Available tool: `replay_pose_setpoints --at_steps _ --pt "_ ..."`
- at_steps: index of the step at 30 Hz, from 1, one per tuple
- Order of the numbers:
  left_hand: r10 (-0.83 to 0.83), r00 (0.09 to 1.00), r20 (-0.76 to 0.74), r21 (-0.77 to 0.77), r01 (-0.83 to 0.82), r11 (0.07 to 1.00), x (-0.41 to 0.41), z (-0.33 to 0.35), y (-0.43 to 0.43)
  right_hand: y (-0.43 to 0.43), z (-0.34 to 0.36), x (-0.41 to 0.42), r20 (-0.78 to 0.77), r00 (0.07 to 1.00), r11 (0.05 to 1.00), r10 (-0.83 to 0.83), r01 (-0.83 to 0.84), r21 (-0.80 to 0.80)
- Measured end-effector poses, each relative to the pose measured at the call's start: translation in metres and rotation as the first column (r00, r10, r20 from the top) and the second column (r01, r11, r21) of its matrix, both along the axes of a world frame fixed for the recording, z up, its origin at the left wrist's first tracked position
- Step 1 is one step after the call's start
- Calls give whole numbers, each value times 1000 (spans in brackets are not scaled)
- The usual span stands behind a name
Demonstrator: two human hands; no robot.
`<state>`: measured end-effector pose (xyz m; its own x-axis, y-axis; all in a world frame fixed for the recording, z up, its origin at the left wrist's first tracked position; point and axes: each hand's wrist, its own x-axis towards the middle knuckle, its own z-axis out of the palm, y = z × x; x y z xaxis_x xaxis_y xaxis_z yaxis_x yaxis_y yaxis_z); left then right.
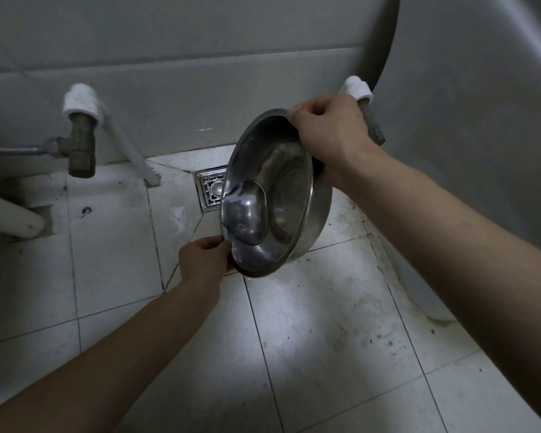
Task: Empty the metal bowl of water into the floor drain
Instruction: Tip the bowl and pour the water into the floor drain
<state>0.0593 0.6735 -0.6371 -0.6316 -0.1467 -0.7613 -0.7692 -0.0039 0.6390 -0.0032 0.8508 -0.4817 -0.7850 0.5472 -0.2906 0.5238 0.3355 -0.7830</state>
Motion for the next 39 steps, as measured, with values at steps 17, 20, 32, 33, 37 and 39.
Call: replay_pose_setpoints --at_steps 17,20,32,33,37,39 --pt "-16 1000 22 1 16 1000 2 2 -4 -4 0 -3 12 998 998 69 -69 -3" --pt "-7 999 32 9 6 1000 2 2 -4 -6 1 -3 2 997 997 72 -72 -3" --pt "7 999 48 28 -8 1000 2 -2 -5 -7 4 -3 31 995 995 99 -98 -16" --pt "5 999 46 26 -6 1000 2 -2 -5 -7 5 -3 33 994 995 101 -100 -15" --pt "-17 1000 23 14 17 1000 2 -2 -6 -8 5 -4 29 996 996 90 -90 -12" --pt "-21 999 25 7 21 1000 2 -4 -6 -10 5 -5 20 996 996 87 -87 -7"
